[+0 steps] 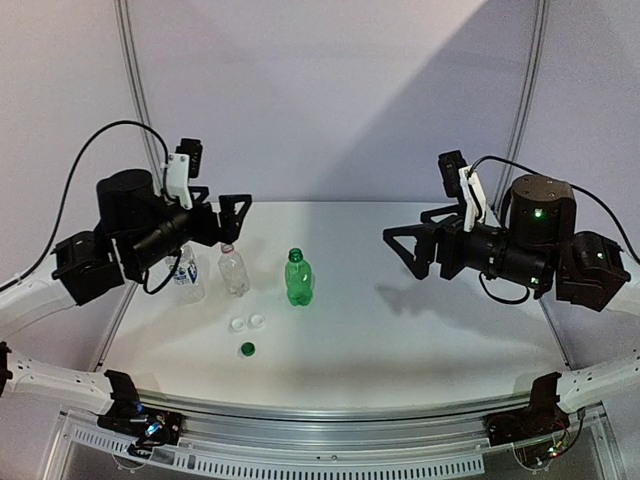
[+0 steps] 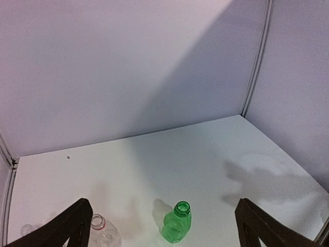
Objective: Unscrew the bottle caps
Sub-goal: Reset both arms
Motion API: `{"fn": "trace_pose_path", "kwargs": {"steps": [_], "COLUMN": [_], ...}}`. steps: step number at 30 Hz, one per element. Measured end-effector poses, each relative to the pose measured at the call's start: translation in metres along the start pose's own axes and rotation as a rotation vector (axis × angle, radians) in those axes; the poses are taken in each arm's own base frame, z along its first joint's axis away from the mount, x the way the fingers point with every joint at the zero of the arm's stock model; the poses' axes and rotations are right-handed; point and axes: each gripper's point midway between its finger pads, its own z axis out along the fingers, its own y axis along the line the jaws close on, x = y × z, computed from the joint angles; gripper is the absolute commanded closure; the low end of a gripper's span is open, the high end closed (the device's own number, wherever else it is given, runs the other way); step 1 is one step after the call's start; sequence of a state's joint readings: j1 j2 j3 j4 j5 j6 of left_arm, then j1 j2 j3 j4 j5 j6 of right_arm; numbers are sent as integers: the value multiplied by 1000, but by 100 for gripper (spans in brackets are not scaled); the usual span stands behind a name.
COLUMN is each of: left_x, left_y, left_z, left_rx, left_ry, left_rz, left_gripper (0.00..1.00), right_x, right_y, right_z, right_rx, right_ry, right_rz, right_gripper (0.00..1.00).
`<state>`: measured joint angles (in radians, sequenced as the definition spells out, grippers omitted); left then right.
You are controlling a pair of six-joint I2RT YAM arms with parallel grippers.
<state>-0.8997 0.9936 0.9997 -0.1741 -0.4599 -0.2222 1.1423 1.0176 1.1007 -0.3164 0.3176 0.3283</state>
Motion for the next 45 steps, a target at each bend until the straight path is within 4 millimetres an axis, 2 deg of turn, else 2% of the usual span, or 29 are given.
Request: {"fn": "trace_pose_path", "kwargs": {"steps": [2,5,10,17,20,33,45], "left_x": [-5,-1,15,41,48,74,101], "left_y": [10,24,51,82,93,114,125], "left_z": [-13,-30,-53,-79,-87,-104,-111], "left_rx": [-19,-54,-127,-214,-246,-315,-337], "left_ry": [-12,-9,12,32,39,86,100], "left_rz": [-11,-11,-6,-13,-30,-66,-104], "left_gripper": [1,1,1,1,1,1,1], "right_x": [4,13,30,73,84,99,101], "right_y": [5,7,10,3,0,7,11], "right_z": [6,15,26,32,33,38,38], "right_rx": [-22,-23,-30,-23,-14,-50,-71], "right_ry": [14,44,88,178,202,255,266], "right_rz": [9,30,54,77,93,115,118], "right_gripper": [1,1,1,1,1,1,1]}}
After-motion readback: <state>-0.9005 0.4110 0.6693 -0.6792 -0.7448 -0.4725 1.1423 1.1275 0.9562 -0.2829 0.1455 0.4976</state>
